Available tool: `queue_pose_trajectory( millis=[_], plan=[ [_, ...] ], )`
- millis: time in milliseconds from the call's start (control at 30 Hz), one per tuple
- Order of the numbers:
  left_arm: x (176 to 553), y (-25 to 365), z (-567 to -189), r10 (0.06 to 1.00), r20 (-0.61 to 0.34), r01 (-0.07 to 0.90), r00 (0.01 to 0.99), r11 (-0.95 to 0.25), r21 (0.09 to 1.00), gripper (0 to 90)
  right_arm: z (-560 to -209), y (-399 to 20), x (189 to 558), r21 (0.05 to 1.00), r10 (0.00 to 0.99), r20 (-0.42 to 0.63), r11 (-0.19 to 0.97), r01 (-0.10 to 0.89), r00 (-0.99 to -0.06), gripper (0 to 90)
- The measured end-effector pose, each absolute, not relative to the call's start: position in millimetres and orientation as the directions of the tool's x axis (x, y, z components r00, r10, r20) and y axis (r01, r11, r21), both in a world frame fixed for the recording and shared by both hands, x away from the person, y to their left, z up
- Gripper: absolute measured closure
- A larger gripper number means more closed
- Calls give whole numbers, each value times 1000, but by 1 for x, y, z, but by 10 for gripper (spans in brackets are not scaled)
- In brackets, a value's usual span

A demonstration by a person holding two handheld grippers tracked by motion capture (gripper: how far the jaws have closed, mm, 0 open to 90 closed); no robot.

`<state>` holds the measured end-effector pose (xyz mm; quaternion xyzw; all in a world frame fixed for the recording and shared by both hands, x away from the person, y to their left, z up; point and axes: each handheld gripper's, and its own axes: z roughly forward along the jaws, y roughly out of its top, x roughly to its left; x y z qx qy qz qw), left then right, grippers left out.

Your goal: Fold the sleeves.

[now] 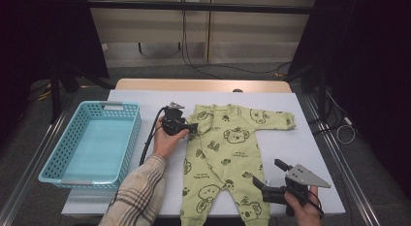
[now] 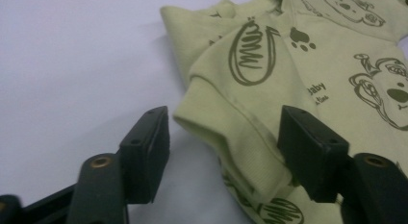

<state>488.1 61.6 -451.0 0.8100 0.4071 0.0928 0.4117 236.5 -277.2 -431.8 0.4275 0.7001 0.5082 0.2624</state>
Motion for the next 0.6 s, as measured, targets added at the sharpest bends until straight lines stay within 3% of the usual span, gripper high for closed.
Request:
queue_pose_trajectory(
  millis=[300, 600],
  plan=[
    [481, 57, -443, 691, -140, 517, 709, -375, 769, 808, -432, -277, 236, 937, 864, 68, 117, 330, -499, 14],
    [479, 55, -419, 682, -112, 465, 723, -360, 809, 846, -432, -276, 237, 936, 866, 72, 113, 334, -494, 14]
  ],
)
